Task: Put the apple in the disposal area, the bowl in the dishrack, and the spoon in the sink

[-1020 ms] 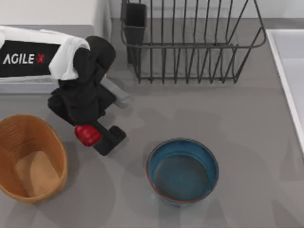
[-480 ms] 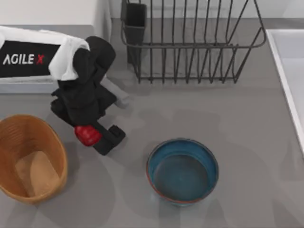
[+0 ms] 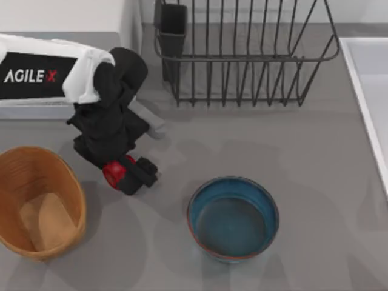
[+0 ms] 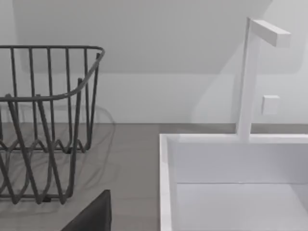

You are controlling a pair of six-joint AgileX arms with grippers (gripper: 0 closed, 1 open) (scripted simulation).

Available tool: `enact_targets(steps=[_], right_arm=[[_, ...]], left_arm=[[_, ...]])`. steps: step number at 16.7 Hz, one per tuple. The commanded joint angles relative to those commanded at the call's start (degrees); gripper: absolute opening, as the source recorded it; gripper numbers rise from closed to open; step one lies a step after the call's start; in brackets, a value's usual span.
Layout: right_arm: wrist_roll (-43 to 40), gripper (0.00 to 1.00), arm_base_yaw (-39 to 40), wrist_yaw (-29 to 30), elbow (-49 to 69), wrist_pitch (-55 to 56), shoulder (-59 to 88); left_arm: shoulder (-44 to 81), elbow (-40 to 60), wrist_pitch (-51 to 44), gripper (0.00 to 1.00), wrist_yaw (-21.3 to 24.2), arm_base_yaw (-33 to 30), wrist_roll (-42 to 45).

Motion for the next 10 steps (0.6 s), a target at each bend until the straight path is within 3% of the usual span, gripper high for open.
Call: enact_targets(steps=[8, 10], right_arm=[[0.00, 1.00, 0.00, 0.00, 0.00, 0.00, 0.00], [0.00, 1.00, 0.00, 0.00, 0.00, 0.00, 0.00]], left_arm=[[0.00, 0.00, 0.00, 0.00, 0.00, 0.00, 0.00], [-1.11, 0.19, -1.01, 0.00, 1.94, -0.43, -0.84]])
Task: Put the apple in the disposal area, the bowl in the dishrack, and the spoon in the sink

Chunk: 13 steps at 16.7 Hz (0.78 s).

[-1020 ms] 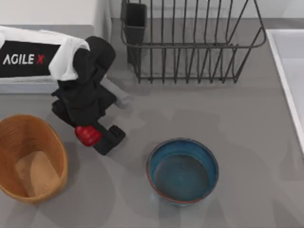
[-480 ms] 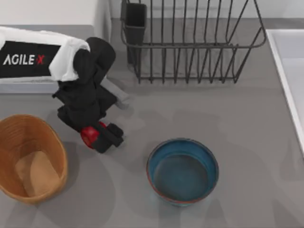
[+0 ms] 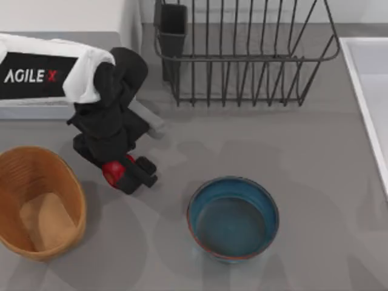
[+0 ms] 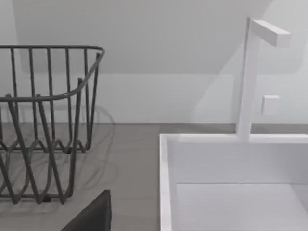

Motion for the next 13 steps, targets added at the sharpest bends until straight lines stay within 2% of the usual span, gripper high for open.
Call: enact_targets(steps=[3, 8, 13], right_arm=[[0.00, 1.00, 0.00, 0.00, 0.00, 0.00, 0.00], [0.00, 1.00, 0.00, 0.00, 0.00, 0.00, 0.00], [0.00, 1.00, 0.00, 0.00, 0.00, 0.00, 0.00]], left_arm=[[-1.20, 3.24, -4.07, 0.00, 0.78, -0.16, -0.16], [-5.06, 11.32, -17.81, 0.00, 0.58, -0.17, -0.32], [-6.70, 13.97, -20.72, 0.00, -0.12, -0.10, -0.26]])
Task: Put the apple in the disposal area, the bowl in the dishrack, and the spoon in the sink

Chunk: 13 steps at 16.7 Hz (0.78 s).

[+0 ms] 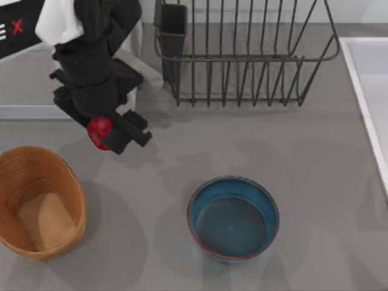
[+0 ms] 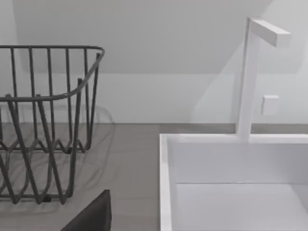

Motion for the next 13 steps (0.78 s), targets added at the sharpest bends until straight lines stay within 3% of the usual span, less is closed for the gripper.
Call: enact_targets(steps=[4, 7, 13], right_arm=[[0.00, 1.00, 0.00, 0.00, 0.00, 0.00, 0.00], [0.00, 1.00, 0.00, 0.00, 0.00, 0.00, 0.00], [0.00, 1.00, 0.00, 0.00, 0.00, 0.00, 0.00]], left_arm=[[0.43, 0.20, -0.54, 0.00, -0.30, -0.01, 1.85], [1.34, 1.52, -3.24, 0.00, -1.66, -0.24, 9.05], [4.00, 5.62, -12.52, 0.00, -6.70, -1.10, 39.46]])
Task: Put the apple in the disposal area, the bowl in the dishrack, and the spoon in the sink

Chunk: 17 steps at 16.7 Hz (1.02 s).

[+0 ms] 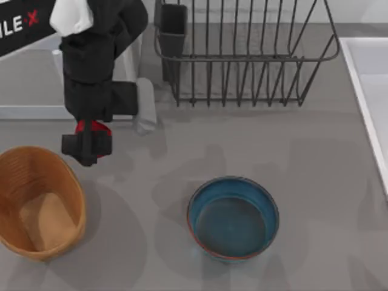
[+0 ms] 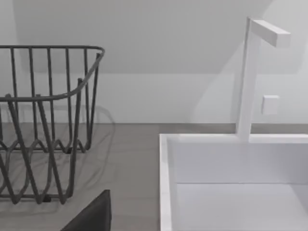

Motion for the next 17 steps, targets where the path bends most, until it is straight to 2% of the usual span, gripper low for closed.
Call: enact_targets(steps=[7, 10, 14, 17], right_arm=[[0.00, 1.00, 0.00, 0.00, 0.00, 0.00, 0.00], [0.00, 1.00, 0.00, 0.00, 0.00, 0.00, 0.00], [0.00, 1.00, 0.00, 0.00, 0.00, 0.00, 0.00], [0.00, 1.00, 0.00, 0.00, 0.00, 0.00, 0.00]], left_arm=[[1.41, 3.53, -12.08, 0.00, -7.34, -1.55, 49.47], [1.16, 4.11, -16.26, 0.00, -10.12, -2.17, 66.92], [0.58, 4.37, -20.31, 0.00, -12.92, -2.76, 81.90], [0.33, 4.40, -21.76, 0.00, -13.93, -2.99, 86.75]])
